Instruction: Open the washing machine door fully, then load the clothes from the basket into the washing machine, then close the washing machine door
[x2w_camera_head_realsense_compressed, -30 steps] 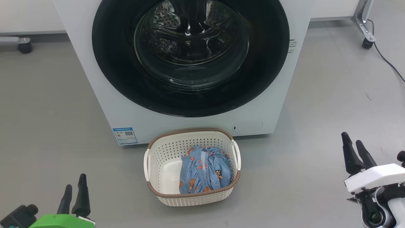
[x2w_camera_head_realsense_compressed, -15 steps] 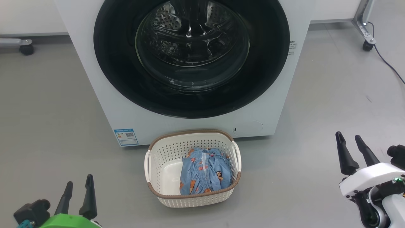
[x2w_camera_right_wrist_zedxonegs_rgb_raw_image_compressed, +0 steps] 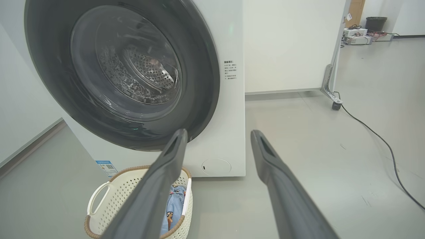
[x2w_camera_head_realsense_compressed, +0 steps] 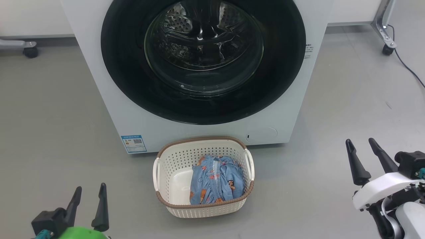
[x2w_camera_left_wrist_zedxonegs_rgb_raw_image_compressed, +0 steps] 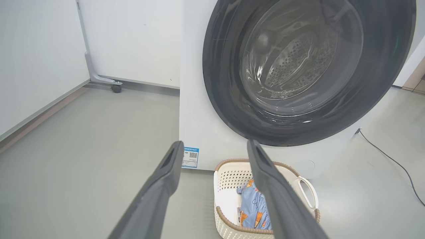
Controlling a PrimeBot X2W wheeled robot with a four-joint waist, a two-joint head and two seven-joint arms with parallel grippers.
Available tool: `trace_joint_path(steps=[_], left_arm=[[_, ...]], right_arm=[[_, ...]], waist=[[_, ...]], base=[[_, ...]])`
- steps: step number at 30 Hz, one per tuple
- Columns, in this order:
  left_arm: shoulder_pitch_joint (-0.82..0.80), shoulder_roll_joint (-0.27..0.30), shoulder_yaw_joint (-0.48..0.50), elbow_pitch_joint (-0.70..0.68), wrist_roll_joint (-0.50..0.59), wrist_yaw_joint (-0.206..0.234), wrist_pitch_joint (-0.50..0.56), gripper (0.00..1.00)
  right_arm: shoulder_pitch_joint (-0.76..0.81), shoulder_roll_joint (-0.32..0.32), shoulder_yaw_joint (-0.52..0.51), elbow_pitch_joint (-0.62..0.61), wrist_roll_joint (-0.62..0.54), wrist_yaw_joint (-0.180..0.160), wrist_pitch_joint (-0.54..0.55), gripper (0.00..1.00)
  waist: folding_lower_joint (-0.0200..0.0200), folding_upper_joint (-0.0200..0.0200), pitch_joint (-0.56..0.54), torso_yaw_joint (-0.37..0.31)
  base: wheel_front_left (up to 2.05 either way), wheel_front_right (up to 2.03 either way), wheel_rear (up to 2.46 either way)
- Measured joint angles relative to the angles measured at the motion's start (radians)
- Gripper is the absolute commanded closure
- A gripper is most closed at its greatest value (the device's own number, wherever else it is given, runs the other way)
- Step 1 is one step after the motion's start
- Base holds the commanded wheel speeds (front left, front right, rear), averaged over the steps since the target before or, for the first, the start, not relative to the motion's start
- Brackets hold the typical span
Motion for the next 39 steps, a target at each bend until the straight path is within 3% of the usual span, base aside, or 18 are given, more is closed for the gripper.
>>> trace_joint_path(steps=[13,30,39], left_arm=[[-0.001,0.001,-0.018,0.005,0.156,0.008,-0.040,0.00],[-0.002,-0.015,0.027,0.029,0.151,0.017,-0.040,0.00],[-0.004,-0.017,0.044,0.043,0.155,0.029,-0.040,0.00]], right_arm=[[-0.024,-0.031,0.042,0.023,-0.126,0.000,-0.042,0.00],[-0.026,-0.008,0.001,0.034,-0.116,-0.001,-0.042,0.00],[-0.027,-0.008,-0.015,0.059,-0.118,-0.019,-0.043,0.00]], waist=[[0.0000,0.0000,-0.003,0.011],[0.0000,0.0000,0.000,0.015],[0.0000,0.0000,0.001,0.012]], base=[[0.00,0.00,0.00],[0.00,0.00,0.00],[0.00,0.00,0.00]])
